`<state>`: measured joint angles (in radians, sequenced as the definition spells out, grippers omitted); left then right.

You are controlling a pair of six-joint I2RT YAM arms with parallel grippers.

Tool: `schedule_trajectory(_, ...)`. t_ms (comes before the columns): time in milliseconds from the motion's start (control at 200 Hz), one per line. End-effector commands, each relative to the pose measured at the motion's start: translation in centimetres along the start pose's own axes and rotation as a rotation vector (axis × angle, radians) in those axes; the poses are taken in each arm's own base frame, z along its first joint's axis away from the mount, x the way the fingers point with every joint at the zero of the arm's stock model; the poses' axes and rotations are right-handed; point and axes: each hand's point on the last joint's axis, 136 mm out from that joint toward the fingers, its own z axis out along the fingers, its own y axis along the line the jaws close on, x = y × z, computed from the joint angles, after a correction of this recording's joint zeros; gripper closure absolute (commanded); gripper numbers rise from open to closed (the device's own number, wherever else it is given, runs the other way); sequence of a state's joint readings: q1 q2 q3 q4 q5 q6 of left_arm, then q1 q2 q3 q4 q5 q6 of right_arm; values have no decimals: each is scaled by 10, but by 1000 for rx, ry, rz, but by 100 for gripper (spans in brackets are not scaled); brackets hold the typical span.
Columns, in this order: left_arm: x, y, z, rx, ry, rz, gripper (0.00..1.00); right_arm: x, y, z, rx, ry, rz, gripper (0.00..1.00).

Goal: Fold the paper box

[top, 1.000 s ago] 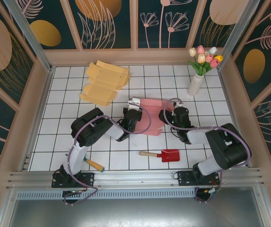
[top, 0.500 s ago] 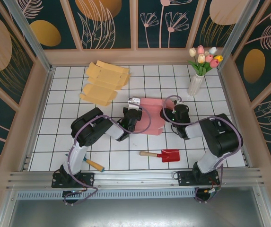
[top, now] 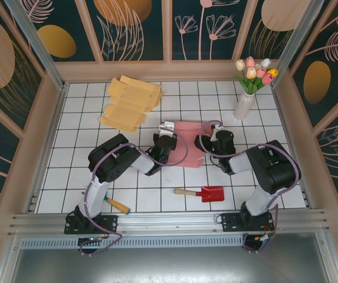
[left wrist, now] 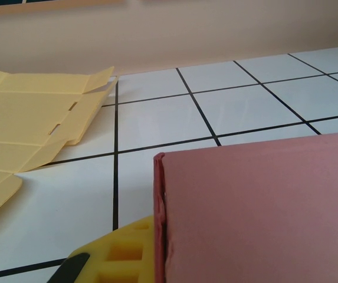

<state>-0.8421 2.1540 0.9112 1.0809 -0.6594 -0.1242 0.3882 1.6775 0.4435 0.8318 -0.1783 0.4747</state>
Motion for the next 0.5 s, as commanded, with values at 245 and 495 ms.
schedule_trajectory(245,20,3,4,-4,59,40,100,-11,43,8,-84,-34,-93,55)
schedule_trajectory(495,20,3,3,-4,59,39,100,-7,40,12,-77,-21,-78,55)
